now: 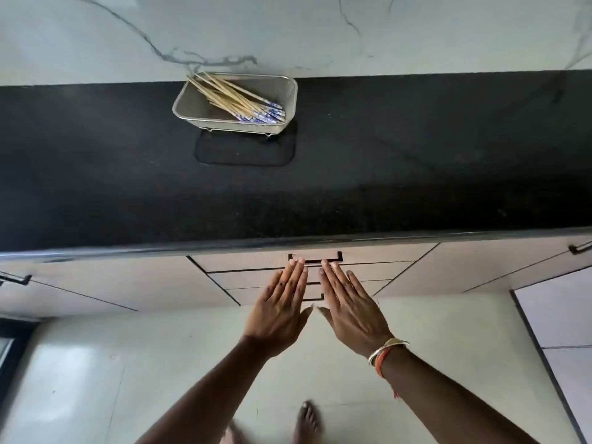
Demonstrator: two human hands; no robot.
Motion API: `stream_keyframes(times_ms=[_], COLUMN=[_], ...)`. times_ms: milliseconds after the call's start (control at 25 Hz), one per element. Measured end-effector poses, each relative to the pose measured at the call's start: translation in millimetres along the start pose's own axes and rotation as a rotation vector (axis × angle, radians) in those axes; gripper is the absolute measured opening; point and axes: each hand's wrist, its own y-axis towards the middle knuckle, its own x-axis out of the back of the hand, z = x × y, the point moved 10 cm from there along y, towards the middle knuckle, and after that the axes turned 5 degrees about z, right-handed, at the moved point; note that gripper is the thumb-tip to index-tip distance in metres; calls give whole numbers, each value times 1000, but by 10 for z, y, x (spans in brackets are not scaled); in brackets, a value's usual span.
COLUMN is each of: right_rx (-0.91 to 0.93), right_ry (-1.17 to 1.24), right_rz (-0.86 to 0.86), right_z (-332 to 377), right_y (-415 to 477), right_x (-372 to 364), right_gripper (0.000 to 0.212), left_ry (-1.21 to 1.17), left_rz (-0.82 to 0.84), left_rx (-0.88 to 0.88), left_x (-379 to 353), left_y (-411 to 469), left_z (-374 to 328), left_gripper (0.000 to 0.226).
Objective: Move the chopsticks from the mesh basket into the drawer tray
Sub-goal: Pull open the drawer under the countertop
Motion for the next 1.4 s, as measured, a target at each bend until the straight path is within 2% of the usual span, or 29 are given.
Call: stream_keyframes(times_ms=[280, 480, 920, 1400], right_rx=[-33, -47, -103, -144], right_ry=[-25, 29, 41, 48], right_rz=[62, 147, 75, 145], right_z=[-290, -307, -265, -77], right_y=[452, 558, 575, 285], right_x=[-606, -981, -917, -997], right_gripper=[71, 72, 67, 74], left_ry=[112, 89, -12, -55], left_rz=[117, 228, 194, 208], left_rx=[-35, -17, 30, 39], left_x=[-637, -1083, -1140, -1164], left_y=[527, 678, 628, 325], left_z=[96, 187, 144, -37], left_gripper=[74, 76, 74, 76])
